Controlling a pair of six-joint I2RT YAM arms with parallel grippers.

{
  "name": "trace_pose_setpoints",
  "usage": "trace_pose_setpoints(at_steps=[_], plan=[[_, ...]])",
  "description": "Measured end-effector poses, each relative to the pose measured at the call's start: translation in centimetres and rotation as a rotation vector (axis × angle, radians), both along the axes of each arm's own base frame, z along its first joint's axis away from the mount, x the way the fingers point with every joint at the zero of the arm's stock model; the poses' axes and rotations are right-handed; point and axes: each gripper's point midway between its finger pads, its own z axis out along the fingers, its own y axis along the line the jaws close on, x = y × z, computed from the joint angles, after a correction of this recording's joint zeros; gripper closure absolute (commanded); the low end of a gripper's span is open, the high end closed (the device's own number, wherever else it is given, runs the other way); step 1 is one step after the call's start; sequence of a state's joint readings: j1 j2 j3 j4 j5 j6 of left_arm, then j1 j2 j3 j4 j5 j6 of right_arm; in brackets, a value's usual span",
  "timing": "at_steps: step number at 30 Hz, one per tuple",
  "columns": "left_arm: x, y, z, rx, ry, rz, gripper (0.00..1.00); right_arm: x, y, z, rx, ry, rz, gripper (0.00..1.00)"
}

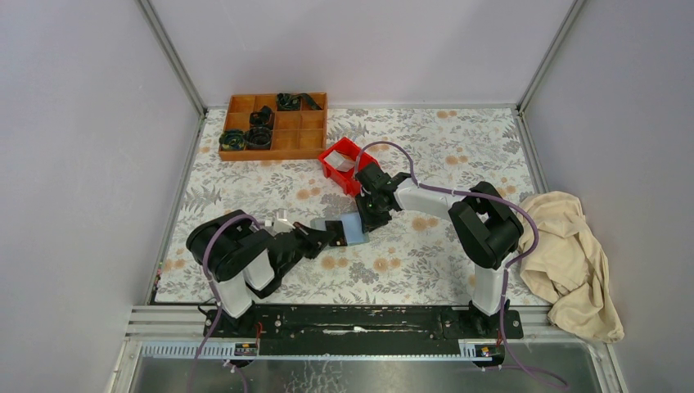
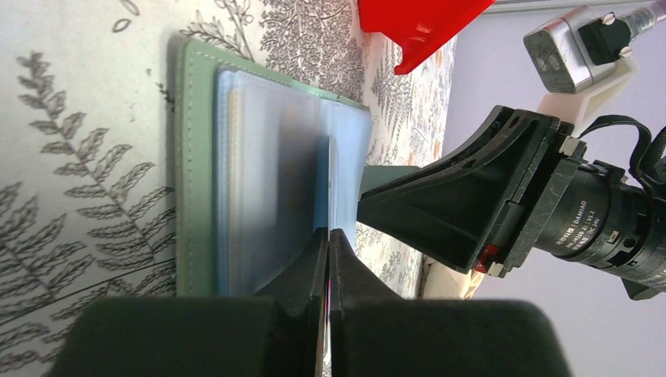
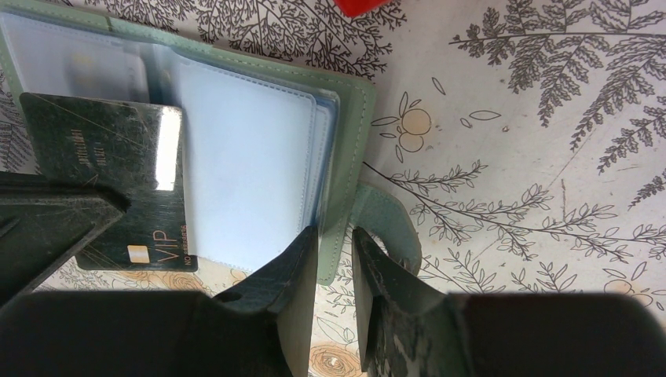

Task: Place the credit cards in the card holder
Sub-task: Insert the credit card into the card holder.

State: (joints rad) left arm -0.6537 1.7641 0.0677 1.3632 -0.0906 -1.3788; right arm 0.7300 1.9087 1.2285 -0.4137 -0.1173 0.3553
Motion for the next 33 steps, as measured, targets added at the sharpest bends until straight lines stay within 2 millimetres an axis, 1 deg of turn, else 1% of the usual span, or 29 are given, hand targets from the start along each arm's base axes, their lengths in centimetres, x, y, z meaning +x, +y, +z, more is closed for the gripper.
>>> trace_pose_setpoints(at_steps=[12, 23, 33], plan=[[-0.3, 0.2, -0.2, -0.025, 0.015, 0.010, 1.00, 0.0, 0.0, 0.0, -0.001, 0.002, 0.000, 0.69], [-0.2, -0.4, -0.5, -0.039, 0.026, -0.007, 1.00, 0.0, 0.0, 0.0, -0.003, 0.005, 0.001, 0.69], [0.5, -0.8, -0.4, -0.047, 0.021, -0.010, 1.00, 0.0, 0.1, 0.0, -0.002, 0.008, 0.006, 0.69]])
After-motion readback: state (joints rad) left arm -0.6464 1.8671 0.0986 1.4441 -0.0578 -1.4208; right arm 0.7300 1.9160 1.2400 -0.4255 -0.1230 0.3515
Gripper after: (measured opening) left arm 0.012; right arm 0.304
